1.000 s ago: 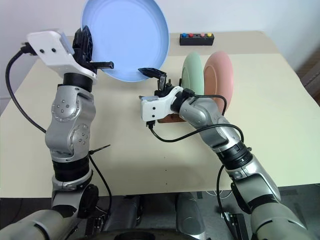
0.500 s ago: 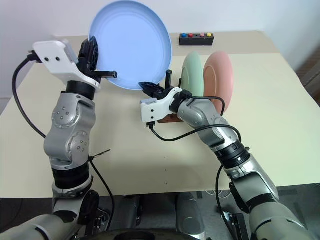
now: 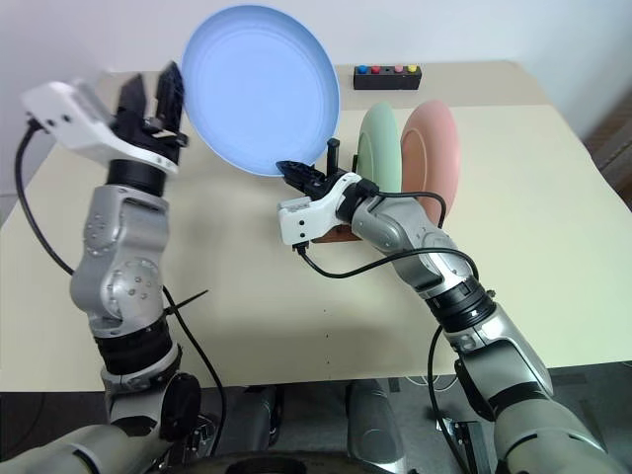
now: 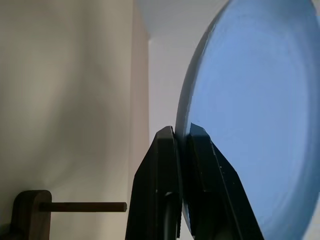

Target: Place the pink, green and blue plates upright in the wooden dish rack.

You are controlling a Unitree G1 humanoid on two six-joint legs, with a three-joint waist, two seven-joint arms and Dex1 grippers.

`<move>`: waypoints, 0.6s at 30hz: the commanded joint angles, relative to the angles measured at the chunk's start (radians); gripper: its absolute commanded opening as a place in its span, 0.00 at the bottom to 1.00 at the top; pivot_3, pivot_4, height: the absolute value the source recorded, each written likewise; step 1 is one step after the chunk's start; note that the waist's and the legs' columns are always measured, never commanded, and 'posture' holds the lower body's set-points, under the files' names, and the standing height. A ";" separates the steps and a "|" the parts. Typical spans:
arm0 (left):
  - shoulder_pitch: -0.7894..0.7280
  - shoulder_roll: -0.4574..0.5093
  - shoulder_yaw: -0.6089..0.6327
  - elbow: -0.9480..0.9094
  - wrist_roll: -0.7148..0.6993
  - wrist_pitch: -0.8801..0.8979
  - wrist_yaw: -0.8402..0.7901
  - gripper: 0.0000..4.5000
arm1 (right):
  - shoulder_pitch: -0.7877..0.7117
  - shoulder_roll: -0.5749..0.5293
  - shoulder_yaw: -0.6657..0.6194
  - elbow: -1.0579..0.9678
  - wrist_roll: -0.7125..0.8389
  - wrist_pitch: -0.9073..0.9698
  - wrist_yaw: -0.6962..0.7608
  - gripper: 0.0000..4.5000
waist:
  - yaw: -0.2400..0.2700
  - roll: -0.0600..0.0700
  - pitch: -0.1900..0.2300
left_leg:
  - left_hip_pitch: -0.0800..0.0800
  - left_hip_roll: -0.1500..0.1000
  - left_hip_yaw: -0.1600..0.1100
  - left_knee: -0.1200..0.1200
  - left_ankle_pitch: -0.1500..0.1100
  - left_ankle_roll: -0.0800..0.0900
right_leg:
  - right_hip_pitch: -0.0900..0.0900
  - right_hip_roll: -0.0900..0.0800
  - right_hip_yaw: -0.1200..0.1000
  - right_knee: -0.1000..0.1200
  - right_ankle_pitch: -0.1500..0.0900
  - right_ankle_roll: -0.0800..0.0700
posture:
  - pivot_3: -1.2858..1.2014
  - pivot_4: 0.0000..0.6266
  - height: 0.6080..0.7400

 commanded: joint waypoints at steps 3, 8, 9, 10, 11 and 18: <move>-0.043 0.064 0.101 0.007 -0.050 -0.044 0.022 0.99 | -0.035 0.001 -0.032 -0.017 0.001 -0.015 -0.021 0.00 | 0.000 0.000 0.000 | 0.000 0.000 0.000 0.000 0.000 0.000 | 0.000 0.000 0.000 0.000 0.000 0.000 | 0.52 0.24 1.00; 0.013 0.223 0.127 0.096 0.039 -0.092 -0.034 0.99 | -0.032 0.072 -0.115 -0.069 0.219 0.035 0.027 0.00 | -0.003 0.000 0.000 | 0.000 0.000 0.000 0.000 0.000 0.000 | 0.000 0.000 0.000 0.000 0.000 0.000 | 0.52 0.24 1.00; 0.034 0.250 0.123 0.116 0.053 -0.104 -0.052 0.99 | -0.033 0.088 -0.131 -0.088 0.274 0.053 0.049 0.00 | -0.005 0.000 0.000 | 0.000 0.000 0.000 0.000 0.000 0.000 | 0.000 0.000 0.000 0.000 0.000 0.000 | 0.52 0.24 1.00; 0.055 0.272 0.118 0.134 0.063 -0.113 -0.068 0.99 | -0.034 0.103 -0.145 -0.108 0.325 0.070 0.070 0.00 | -0.004 0.000 0.000 | 0.000 0.000 0.000 -0.001 0.000 0.000 | 0.000 0.000 0.000 0.000 0.000 0.000 | 0.52 0.24 1.00; 0.075 0.294 0.107 0.152 0.078 -0.121 -0.087 0.99 | -0.035 0.118 -0.158 -0.127 0.378 0.091 0.095 0.00 | -0.003 0.000 0.000 | 0.000 0.000 0.000 -0.001 0.000 0.000 | 0.000 0.000 0.000 0.000 0.000 0.000 | 0.52 0.24 1.00; 0.309 0.364 -0.067 0.186 0.123 -0.171 -0.322 0.99 | 0.011 0.219 -0.247 -0.364 0.834 0.446 0.237 0.00 | 0.003 0.000 0.000 | 0.000 0.000 -0.001 -0.001 0.000 0.000 | 0.001 0.000 0.000 0.000 0.000 0.000 | 0.52 0.24 1.00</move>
